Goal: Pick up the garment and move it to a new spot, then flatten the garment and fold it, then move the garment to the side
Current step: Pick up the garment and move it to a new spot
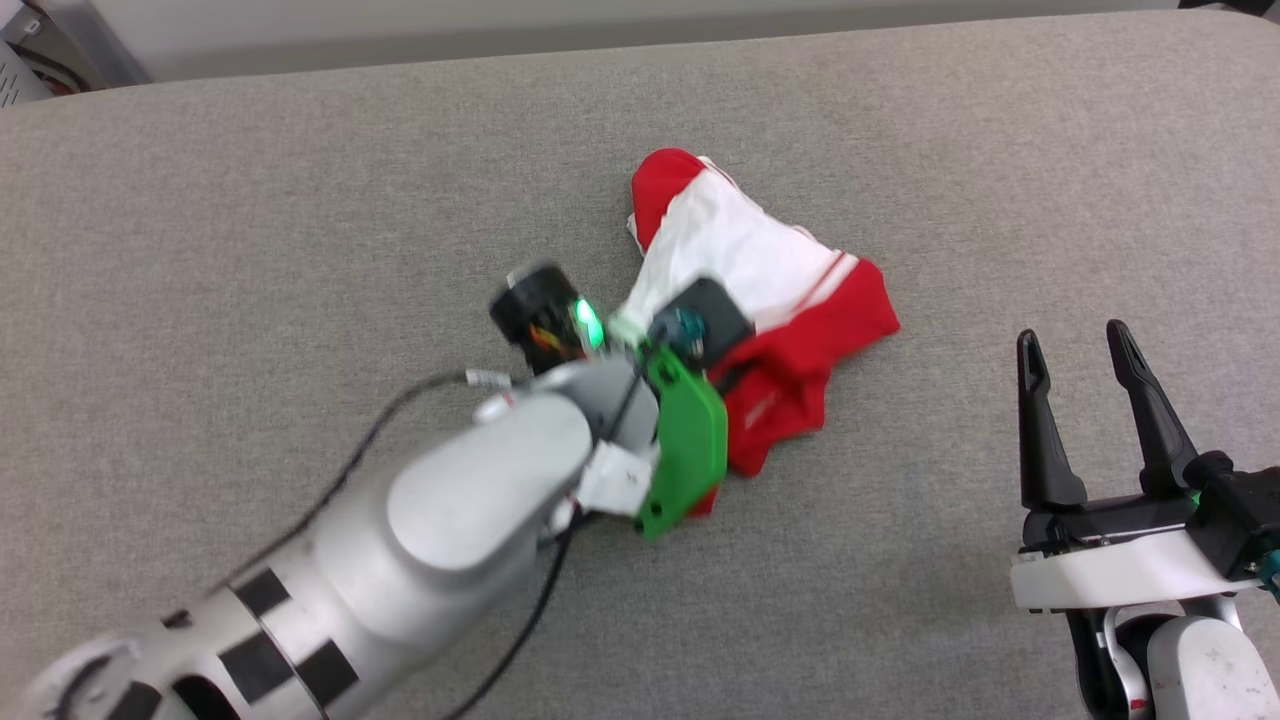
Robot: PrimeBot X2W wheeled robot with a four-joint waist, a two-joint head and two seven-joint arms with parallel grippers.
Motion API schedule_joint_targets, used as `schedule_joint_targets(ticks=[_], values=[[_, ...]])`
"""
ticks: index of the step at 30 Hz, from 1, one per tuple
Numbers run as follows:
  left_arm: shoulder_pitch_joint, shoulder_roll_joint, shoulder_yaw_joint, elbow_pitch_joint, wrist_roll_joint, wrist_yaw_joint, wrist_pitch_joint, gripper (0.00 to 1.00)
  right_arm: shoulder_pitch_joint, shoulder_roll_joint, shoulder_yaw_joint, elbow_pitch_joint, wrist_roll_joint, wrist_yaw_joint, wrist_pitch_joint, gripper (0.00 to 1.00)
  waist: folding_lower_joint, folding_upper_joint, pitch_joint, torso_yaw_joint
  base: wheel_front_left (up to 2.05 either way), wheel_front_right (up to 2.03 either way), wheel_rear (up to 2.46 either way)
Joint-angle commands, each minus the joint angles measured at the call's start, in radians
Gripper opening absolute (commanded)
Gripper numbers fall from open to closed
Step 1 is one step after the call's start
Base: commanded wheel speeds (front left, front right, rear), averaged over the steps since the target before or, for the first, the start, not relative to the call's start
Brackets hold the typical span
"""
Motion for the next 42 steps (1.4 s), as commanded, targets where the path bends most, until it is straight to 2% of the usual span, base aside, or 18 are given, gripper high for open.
schedule_joint_targets(ticks=[1, 5, 9, 12, 13, 14, 18, 22, 26, 30, 32, 35, 38, 42], values=[[0.034, -0.014, -0.025, 0.018, -0.008, -0.002, -0.007, 0.0, 0.006, 0.001, -0.003, -0.001, 0.006, -0.001, -0.005, 1.0, 0.0, 0.0, 0.001, 0.002, 0.0, 0.0, 0.0], [0.102, -0.034, -0.097, 0.058, -0.036, -0.003, 0.012, 0.0, 0.006, 0.001, -0.004, 0.002, 0.009, -0.001, -0.005, 1.0, 0.0, 0.0, 0.001, 0.006, 0.0, 0.0, 0.0], [0.146, -0.044, -0.123, 0.098, -0.048, -0.003, 0.027, 0.0, 0.003, 0.001, 0.001, 0.006, 0.008, -0.001, -0.005, 1.0, 0.0, 0.0, -0.003, 0.008, 0.0, 0.0, 0.0], [0.163, -0.059, -0.128, 0.117, -0.05, -0.003, -0.003, 0.0, 0.006, 0.001, 0.002, 0.007, 0.007, -0.001, -0.005, 1.0, 0.0, 0.0, -0.011, 0.011, 0.0, 0.0, 0.0], [0.164, -0.066, -0.123, 0.127, -0.056, -0.003, -0.029, 0.57, 0.01, 0.001, 0.001, 0.008, 0.006, -0.001, -0.005, 1.0, 0.0, 0.0, -0.018, 0.013, 0.0, 0.0, 0.0], [0.161, -0.072, -0.119, 0.135, -0.052, -0.003, -0.055, 1.0, 0.015, 0.001, 0.0, 0.009, 0.004, -0.001, -0.005, 1.0, 0.0, 0.0, -0.026, 0.016, 0.0, 0.0, 0.0], [0.156, -0.091, -0.079, 0.136, -0.036, 0.03, -0.186, 1.0, 0.039, 0.001, -0.006, 0.016, -0.004, -0.001, -0.005, 1.0, 0.0, 0.0, -0.066, 0.029, 0.0, 0.0, 0.0], [0.17, -0.091, -0.023, 0.087, -0.027, 0.09, -0.326, 1.0, 0.063, 0.001, -0.012, 0.02, -0.012, -0.001, -0.005, 1.0, 0.0, 0.0, -0.107, 0.05, 0.0, 0.0, 0.0], [0.196, -0.06, 0.05, 0.024, -0.018, 0.174, -0.422, 1.0, 0.083, 0.001, -0.008, 0.021, -0.019, -0.001, -0.005, 1.0, 0.0, 0.0, -0.14, 0.074, 0.0, 0.0, 0.0], [0.247, -0.005, 0.152, -0.047, 0.009, 0.283, -0.453, 1.0, 0.096, 0.001, -0.005, 0.021, -0.024, -0.001, -0.005, 1.0, 0.0, 0.0, -0.164, 0.096, 0.0, 0.0, 0.0], [0.289, 0.027, 0.228, -0.1, 0.044, 0.346, -0.455, 1.0, 0.102, 0.001, -0.005, 0.021, -0.028, -0.001, -0.005, 1.0, 0.0, 0.0, -0.172, 0.105, 0.0, 0.0, 0.0], [0.369, 0.061, 0.341, -0.179, 0.103, 0.414, -0.456, 1.0, 0.104, 0.001, -0.009, 0.018, -0.031, -0.001, -0.005, 1.0, 0.0, 0.0, -0.179, 0.115, 0.0, 0.0, 0.0], [0.467, 0.084, 0.451, -0.244, 0.16, 0.452, -0.456, 1.0, 0.107, 0.001, -0.014, 0.015, -0.035, -0.001, -0.005, 1.0, 0.0, 0.0, -0.186, 0.124, 0.0, 0.0, 0.0], [0.595, 0.082, 0.584, -0.305, 0.204, 0.452, -0.456, 1.0, 0.116, 0.001, -0.02, 0.018, -0.039, -0.001, -0.005, 1.0, 0.0, 0.0, -0.197, 0.133, 0.0, 0.0, 0.0]])
